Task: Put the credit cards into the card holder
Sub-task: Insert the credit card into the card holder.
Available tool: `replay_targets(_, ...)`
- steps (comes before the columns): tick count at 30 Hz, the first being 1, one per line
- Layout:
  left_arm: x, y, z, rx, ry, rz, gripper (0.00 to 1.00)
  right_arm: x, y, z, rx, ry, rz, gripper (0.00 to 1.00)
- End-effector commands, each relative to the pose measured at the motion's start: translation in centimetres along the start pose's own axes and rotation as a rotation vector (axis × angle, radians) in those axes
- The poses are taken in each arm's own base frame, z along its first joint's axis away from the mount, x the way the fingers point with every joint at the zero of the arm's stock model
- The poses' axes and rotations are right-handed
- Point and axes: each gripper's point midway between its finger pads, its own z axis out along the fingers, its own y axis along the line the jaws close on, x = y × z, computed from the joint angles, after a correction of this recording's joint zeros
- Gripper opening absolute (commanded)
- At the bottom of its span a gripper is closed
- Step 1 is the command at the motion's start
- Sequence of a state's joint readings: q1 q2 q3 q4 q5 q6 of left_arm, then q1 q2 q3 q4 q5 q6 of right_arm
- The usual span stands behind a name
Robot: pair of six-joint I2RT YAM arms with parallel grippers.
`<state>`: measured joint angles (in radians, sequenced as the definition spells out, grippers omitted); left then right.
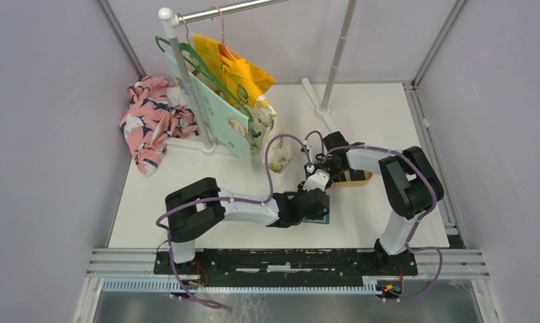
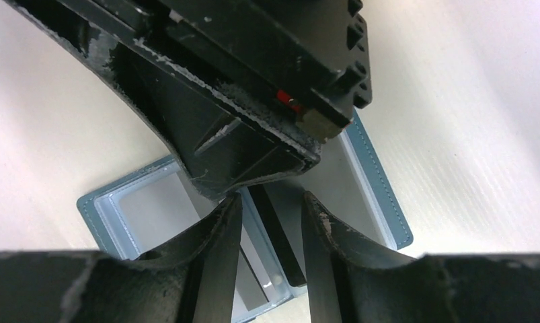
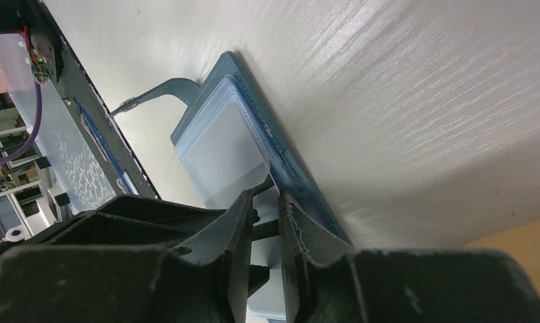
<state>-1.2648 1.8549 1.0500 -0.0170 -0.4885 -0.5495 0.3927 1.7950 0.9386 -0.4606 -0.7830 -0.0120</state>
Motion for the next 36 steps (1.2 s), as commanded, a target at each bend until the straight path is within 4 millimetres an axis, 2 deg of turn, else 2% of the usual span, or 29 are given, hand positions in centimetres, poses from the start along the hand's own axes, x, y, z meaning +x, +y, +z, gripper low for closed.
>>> replay_targets(1, -0.6, 1.6, 0.1, -0.082, -0.03, -0.011, 0.45, -0.5, -0.1, -0.2, 0.014, 0.003, -0.041, 0.28)
replay_targets(12, -1.1, 2.2, -0.6, -0.095, -0.048, -0.011, 0.45, -1.5, 0.5, -1.3, 0.02, -0.017, -0.107, 0.43)
replay_targets(16, -1.5, 1.3, -1.2, -0.036, -0.052, -0.012, 0.45, -1.9, 0.7, -1.8, 0.041, -0.026, -0.143, 0.45)
replay_targets(23, -2.1, -0.3, -3.7, 0.128, -0.071, -0.008, 0.44, -2.6, 1.4, -2.8, 0.041, -0.051, -0.204, 0.46)
replay_targets(27, -2.3, -0.6, -5.5, 0.209, -0.089, 0.0, 0.43, -3.1, 1.9, -3.4, 0.039, -0.068, -0.253, 0.46)
replay_targets(30, -1.9, 0.2, -6.7, 0.226, -0.09, 0.016, 0.41, -3.2, 2.4, -4.0, 0.042, -0.087, -0.312, 0.44)
replay_targets(36, -0.4, 3.0, -8.3, 0.215, -0.083, -0.037, 0.4, -2.8, 3.5, -4.9, 0.045, -0.164, -0.464, 0.38)
